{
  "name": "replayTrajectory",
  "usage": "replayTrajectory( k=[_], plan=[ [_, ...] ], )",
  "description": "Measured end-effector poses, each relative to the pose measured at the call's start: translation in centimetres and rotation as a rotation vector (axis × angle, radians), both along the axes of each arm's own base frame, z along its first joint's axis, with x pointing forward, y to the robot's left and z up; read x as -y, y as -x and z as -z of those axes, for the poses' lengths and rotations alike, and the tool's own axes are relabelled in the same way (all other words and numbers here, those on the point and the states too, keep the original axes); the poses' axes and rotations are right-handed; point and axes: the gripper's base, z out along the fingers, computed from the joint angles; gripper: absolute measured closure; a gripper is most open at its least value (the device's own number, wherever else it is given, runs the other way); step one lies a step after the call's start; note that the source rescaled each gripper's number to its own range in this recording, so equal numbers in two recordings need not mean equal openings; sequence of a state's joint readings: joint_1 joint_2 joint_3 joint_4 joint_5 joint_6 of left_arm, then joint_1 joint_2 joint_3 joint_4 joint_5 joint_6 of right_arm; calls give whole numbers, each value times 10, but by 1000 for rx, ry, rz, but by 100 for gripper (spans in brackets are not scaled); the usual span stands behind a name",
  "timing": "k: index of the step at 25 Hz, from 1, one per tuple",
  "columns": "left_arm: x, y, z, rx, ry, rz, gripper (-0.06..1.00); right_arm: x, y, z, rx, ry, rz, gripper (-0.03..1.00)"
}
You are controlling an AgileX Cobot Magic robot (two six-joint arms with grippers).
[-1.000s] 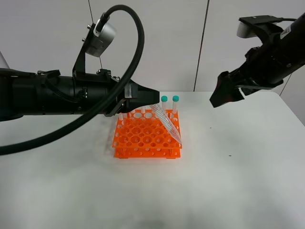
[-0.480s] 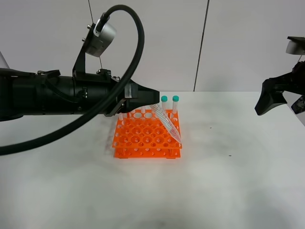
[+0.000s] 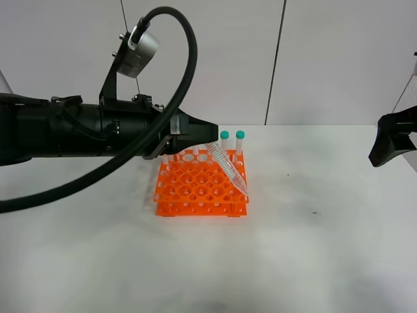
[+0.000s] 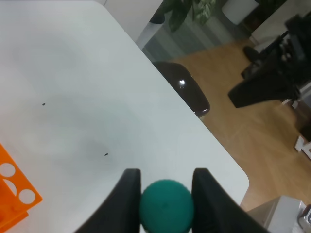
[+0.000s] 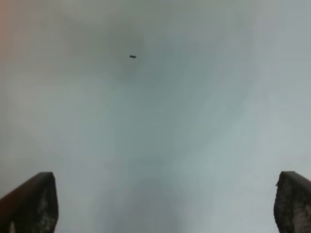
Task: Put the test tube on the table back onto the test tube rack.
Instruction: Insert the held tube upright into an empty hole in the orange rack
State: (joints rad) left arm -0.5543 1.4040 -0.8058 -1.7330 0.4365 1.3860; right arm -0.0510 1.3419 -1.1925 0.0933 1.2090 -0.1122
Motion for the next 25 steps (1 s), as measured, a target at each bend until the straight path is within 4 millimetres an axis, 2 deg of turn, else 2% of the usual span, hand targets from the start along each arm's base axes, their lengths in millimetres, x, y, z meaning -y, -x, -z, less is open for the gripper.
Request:
replayTrajectory(
  k=[5, 8, 14, 20, 25],
  plan=[
    [0, 0, 0, 0, 0, 1, 94, -4, 58, 12, -2, -8, -1, -1],
    [0, 0, 0, 0, 0, 1, 94, -6, 102, 33, -7, -10, -1, -1],
    [0, 0, 0, 0, 0, 1, 94, -9, 169, 65, 234, 2, 13, -1],
    [0, 0, 0, 0, 0, 2, 94, -10, 206, 54, 505, 20, 16, -1],
    [0, 0, 0, 0, 1, 3, 94, -11, 220, 51, 592, 23, 17, -1]
  ],
)
